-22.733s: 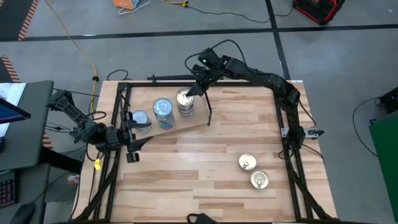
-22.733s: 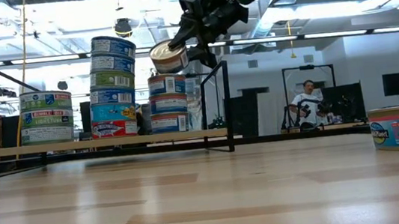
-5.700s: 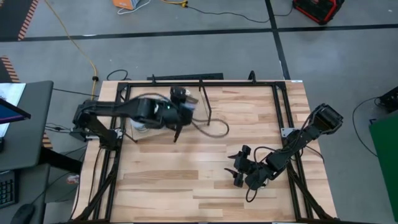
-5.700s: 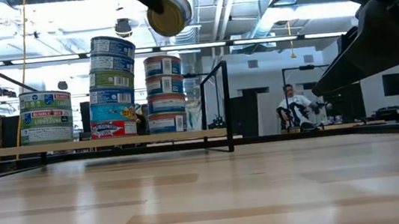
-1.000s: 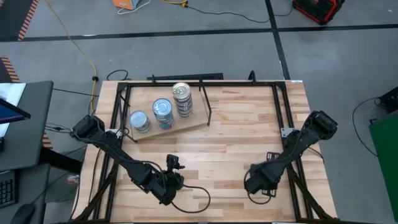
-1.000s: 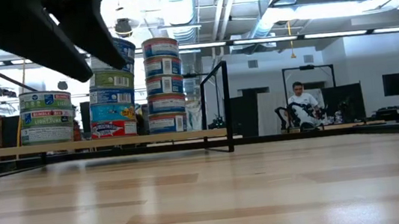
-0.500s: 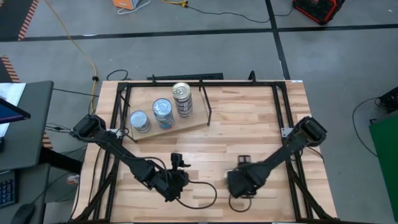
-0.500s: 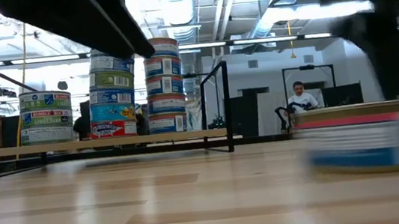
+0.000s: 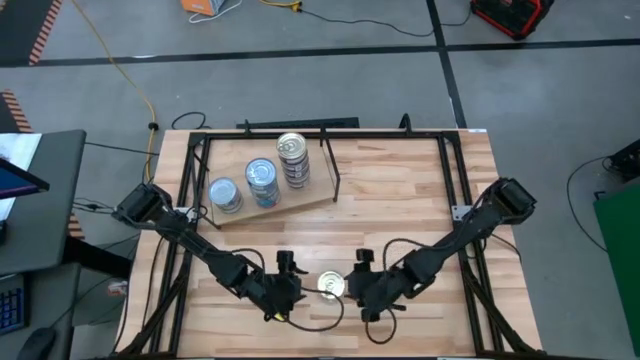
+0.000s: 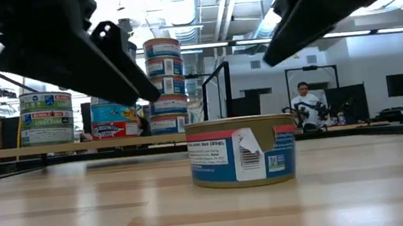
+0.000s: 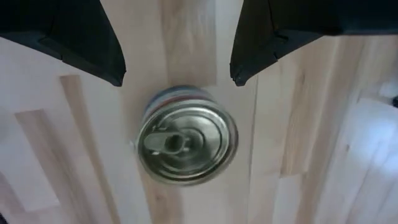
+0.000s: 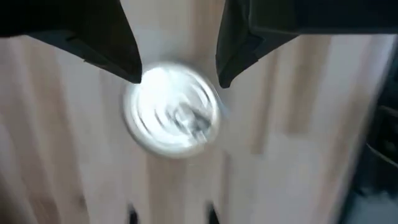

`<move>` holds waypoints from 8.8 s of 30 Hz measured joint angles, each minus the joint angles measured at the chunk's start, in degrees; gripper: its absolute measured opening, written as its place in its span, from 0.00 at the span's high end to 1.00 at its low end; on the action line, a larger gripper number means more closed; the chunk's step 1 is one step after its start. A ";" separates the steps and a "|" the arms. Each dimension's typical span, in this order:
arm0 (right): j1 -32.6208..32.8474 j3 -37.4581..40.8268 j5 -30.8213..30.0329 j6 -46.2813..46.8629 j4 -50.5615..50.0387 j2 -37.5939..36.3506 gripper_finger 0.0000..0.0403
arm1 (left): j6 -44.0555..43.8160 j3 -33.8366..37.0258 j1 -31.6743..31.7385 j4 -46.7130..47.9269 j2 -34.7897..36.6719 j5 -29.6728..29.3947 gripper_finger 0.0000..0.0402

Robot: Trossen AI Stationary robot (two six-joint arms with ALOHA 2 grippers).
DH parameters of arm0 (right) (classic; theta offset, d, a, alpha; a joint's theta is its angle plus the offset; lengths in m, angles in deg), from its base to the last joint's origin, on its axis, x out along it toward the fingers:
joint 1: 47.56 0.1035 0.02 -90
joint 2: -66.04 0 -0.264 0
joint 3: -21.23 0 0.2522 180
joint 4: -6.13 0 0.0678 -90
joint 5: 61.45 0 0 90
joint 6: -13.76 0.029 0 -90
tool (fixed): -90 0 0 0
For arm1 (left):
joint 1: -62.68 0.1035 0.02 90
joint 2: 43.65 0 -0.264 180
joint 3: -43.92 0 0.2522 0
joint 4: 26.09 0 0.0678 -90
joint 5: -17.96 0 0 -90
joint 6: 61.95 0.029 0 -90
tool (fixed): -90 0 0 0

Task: Stack canned seafood by type on shelf
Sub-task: Stack the blue pink tuna can on top of the blue pink tuna can on the shelf

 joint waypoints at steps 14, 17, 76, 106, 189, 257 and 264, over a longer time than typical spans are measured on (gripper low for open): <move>-4.98 17.66 0.20 -3.44 29.71 0.38 0.42 | -4.37 4.05 2.22 -11.05 0.00 0.92 0.31; -4.87 19.55 0.19 -1.73 31.00 0.45 0.42 | -2.34 4.16 2.51 -13.42 0.00 0.94 0.31; 1.60 21.00 -5.72 -2.06 40.64 -0.51 0.46 | 2.14 4.07 4.08 -14.09 0.00 3.93 0.31; 1.97 20.85 -4.38 1.20 42.95 6.00 0.76 | 0.81 4.07 4.08 -13.57 0.00 5.44 0.31; -2.50 1.57 -13.34 10.52 2.48 8.87 0.74 | -12.45 -4.91 -1.51 13.94 -7.05 -0.55 0.31; 7.29 -17.27 -36.04 22.03 1.43 24.67 0.18 | -11.80 4.46 -4.75 -5.41 -3.15 -13.37 0.31; 8.51 -17.21 -39.38 28.01 -18.31 23.13 0.18 | -10.55 4.44 -4.11 -3.98 -3.59 -15.47 0.31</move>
